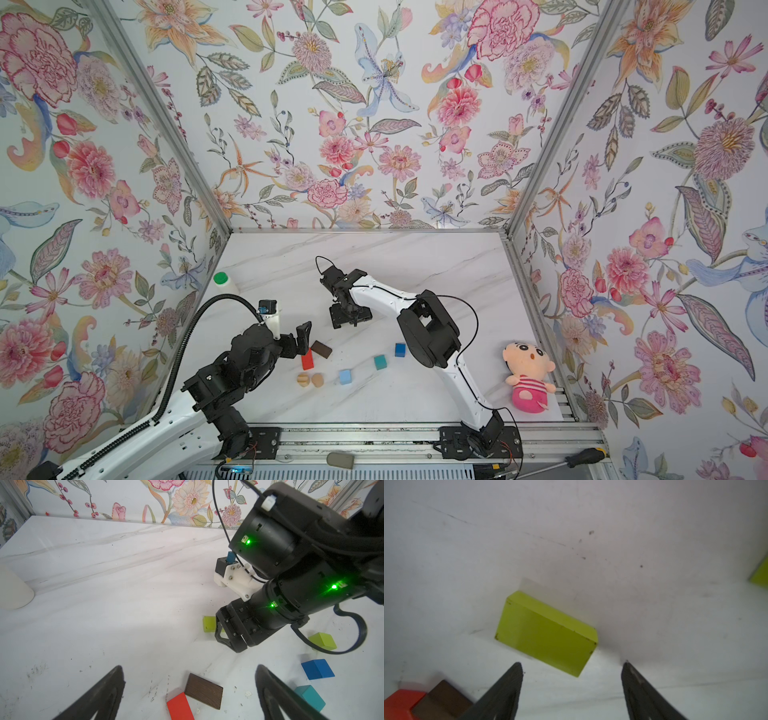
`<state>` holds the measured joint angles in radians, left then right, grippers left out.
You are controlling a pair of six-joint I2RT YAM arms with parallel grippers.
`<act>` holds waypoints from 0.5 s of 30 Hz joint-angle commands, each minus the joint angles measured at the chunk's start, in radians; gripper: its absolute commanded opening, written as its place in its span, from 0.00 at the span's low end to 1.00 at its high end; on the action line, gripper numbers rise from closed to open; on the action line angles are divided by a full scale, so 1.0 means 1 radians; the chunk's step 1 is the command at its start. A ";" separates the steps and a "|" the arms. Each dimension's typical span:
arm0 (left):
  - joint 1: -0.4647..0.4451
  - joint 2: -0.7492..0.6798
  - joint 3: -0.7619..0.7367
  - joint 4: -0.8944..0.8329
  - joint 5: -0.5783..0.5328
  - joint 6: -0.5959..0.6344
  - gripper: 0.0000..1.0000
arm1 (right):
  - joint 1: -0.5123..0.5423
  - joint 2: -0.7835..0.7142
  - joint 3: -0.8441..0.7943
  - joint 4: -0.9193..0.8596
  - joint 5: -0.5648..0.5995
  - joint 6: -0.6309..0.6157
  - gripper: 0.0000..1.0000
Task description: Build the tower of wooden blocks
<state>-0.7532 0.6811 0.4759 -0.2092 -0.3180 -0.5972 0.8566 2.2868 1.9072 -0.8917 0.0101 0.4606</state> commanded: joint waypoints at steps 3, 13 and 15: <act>-0.013 -0.011 0.025 0.024 -0.023 0.026 0.99 | -0.013 0.076 0.169 -0.079 -0.006 -0.129 0.81; -0.012 -0.031 0.023 0.007 -0.047 0.021 0.99 | -0.029 0.164 0.257 -0.100 -0.046 -0.217 0.77; -0.011 -0.032 0.022 0.010 -0.049 0.021 0.99 | -0.032 0.172 0.260 -0.101 -0.075 -0.220 0.77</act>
<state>-0.7532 0.6598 0.4763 -0.1986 -0.3412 -0.5900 0.8295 2.4474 2.1395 -0.9539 -0.0189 0.2794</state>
